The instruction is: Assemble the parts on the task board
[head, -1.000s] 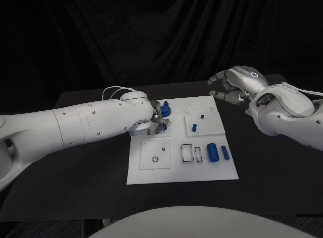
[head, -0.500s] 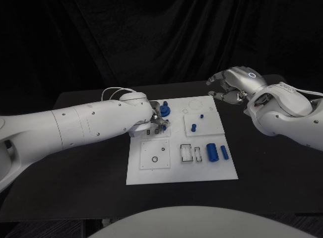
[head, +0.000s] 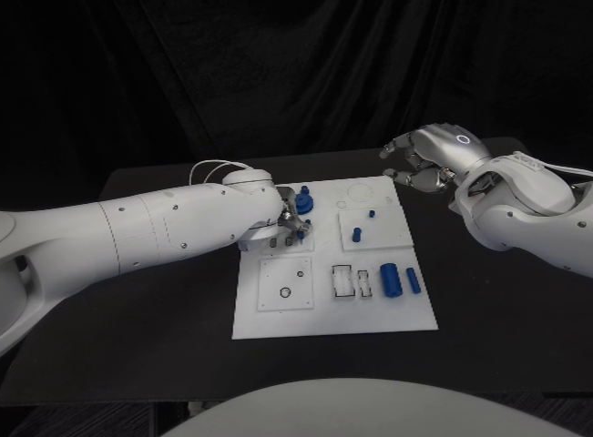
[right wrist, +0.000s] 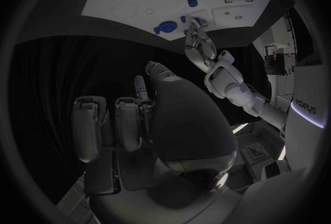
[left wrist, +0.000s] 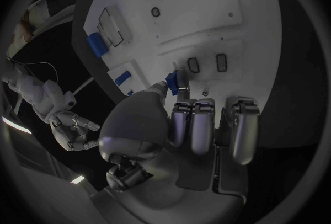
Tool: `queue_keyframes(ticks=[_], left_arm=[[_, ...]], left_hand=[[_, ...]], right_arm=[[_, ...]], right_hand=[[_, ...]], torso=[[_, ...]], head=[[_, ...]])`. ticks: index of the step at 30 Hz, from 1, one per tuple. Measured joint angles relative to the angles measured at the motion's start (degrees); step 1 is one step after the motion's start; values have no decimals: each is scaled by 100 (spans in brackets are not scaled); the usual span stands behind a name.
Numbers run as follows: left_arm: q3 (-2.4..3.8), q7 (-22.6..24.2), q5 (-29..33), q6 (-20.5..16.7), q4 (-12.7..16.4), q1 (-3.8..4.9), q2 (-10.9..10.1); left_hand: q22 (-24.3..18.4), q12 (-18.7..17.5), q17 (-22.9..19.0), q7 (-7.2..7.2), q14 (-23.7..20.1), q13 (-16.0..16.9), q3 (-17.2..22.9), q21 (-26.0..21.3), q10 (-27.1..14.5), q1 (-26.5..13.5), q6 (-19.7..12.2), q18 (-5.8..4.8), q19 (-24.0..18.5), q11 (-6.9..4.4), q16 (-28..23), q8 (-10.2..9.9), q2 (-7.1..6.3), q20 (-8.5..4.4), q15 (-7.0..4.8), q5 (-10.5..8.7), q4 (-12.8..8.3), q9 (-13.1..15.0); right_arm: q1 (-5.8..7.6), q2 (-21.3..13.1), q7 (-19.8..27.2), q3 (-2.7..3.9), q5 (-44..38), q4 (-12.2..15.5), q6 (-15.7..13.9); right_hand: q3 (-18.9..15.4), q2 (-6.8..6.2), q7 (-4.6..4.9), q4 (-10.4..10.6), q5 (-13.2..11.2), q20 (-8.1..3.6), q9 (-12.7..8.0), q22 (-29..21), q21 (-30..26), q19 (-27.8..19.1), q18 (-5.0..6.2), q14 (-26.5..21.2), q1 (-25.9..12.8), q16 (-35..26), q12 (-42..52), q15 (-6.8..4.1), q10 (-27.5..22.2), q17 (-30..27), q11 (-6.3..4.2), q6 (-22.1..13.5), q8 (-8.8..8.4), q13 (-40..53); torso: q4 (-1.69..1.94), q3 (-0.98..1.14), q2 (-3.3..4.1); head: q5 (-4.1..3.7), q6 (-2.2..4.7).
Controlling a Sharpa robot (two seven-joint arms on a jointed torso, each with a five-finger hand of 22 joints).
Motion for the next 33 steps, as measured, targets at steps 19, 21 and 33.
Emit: queue_keyframes(ticks=[19, 21, 33], left_arm=[[0, 76, -2, 8, -5, -11, 12], [0, 82, -2, 8, 4, -12, 4], [-1, 108, -2, 7, 115, -23, -73]], left_hand=[[-1, 0, -1, -19, -12, -1, 647, -21, -17, 176, 105, 0, 19, -17, 0, -382, -187, -20, -12, 873, -292, 230], [0, 0, -1, -11, -22, 0, 748, -21, -20, 175, 113, 0, 19, -21, 0, -392, -232, -19, -21, 910, -334, 257], [-1, 0, -1, -19, -22, -1, 1091, -21, -21, 158, 164, 0, 19, -21, 0, -459, -351, -19, -21, 916, -458, 373]], right_arm=[[0, 0, 9, 0, 0, 1, 67], [0, -1, 10, 0, 0, 1, 75], [-1, -1, 11, 1, 0, -3, 107]], right_hand=[[22, -15, -21, 73, 111, 0, -29, 4, -22, 0, 0, 0, -63, -22, -22, 0, 0, 0, 0, 21, 0, 0], [22, -15, -21, 72, 133, 0, -29, 4, -22, 0, 0, 0, -63, -22, -22, 0, 0, 0, 0, 21, 0, 0], [22, -15, -21, 72, 133, 0, -34, 3, -22, 0, 0, 0, -63, -22, -22, 0, 0, 0, 0, 21, 0, 0]], torso=[[1, 3, -4], [1, 3, -4], [1, 0, -12]], head=[[23, 0], [25, 0], [39, 0]])
